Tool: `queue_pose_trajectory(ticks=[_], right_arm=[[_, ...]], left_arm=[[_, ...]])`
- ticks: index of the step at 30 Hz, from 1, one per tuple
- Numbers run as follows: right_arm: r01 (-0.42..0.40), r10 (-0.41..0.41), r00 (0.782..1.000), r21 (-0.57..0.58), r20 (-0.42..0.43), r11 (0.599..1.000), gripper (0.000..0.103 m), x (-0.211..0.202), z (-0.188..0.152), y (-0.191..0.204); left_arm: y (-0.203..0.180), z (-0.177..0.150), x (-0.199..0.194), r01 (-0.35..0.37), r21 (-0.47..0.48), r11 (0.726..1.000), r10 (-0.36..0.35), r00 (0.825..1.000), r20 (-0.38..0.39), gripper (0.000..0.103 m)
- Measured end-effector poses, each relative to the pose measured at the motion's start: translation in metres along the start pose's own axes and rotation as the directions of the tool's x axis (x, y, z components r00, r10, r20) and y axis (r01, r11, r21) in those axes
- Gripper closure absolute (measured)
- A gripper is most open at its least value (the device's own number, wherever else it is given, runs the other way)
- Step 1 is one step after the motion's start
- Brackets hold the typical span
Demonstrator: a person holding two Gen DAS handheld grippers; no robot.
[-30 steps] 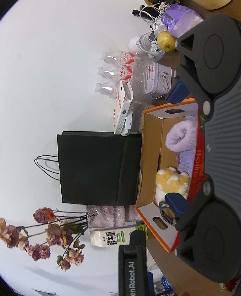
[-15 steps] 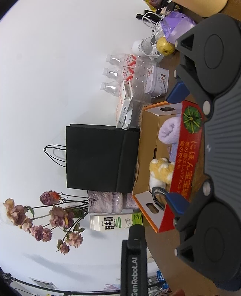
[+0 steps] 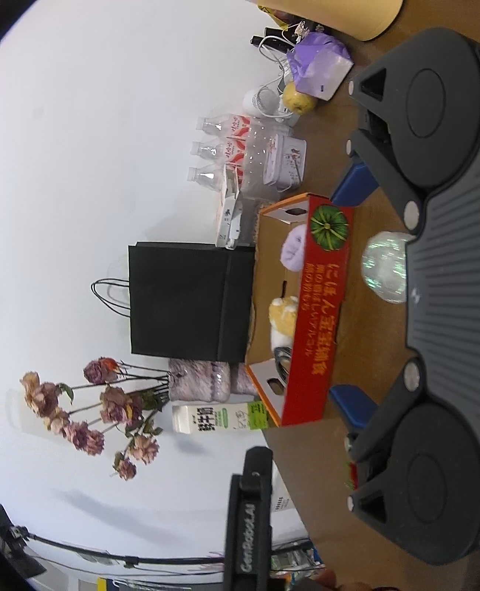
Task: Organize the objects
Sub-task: 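Move both tools back from the box toward the remaining table items, then grasp the navy pouch with the left tool while the right tool grasps the white cloth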
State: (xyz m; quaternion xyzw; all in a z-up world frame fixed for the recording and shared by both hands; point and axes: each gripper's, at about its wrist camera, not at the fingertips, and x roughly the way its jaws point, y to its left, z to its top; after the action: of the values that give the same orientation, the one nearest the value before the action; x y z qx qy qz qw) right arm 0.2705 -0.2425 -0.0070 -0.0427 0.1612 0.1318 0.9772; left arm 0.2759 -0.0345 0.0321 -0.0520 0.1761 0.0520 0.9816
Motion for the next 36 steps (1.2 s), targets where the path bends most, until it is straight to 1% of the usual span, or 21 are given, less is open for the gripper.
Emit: queue_pose_trajectory(ticks=[9, 16, 21, 31, 36], right_arm=[[-0.011, 0.01, 0.999, -0.027, -0.035, 1.0, 0.0, -0.029, -0.033, 0.012], [-0.033, 0.031, 0.996, -0.025, -0.081, 0.999, 0.0, -0.039, -0.052, 0.016], [-0.05, 0.051, 0.992, 0.011, -0.117, 0.999, 0.0, -0.039, -0.062, 0.014], [-0.069, 0.069, 0.982, 0.006, -0.176, 0.998, 0.0, -0.037, -0.071, 0.019], [-0.083, 0.084, 0.966, 0.015, -0.243, 0.996, 0.0, -0.026, -0.072, 0.018]], left_arm=[[0.008, -0.022, -0.016, 0.012, 0.054, 0.998, -0.01, 1.0, -0.029, 0.0], [0.019, -0.036, -0.024, 0.013, 0.08, 0.997, -0.008, 0.998, -0.063, 0.0], [0.028, -0.051, -0.026, 0.007, 0.096, 0.995, 0.003, 0.995, -0.103, 0.0], [0.048, -0.073, -0.03, 0.034, 0.096, 0.995, -0.016, 0.983, -0.183, 0.0], [0.06, -0.078, -0.03, 0.04, 0.089, 0.995, -0.02, 0.976, -0.218, 0.0]])
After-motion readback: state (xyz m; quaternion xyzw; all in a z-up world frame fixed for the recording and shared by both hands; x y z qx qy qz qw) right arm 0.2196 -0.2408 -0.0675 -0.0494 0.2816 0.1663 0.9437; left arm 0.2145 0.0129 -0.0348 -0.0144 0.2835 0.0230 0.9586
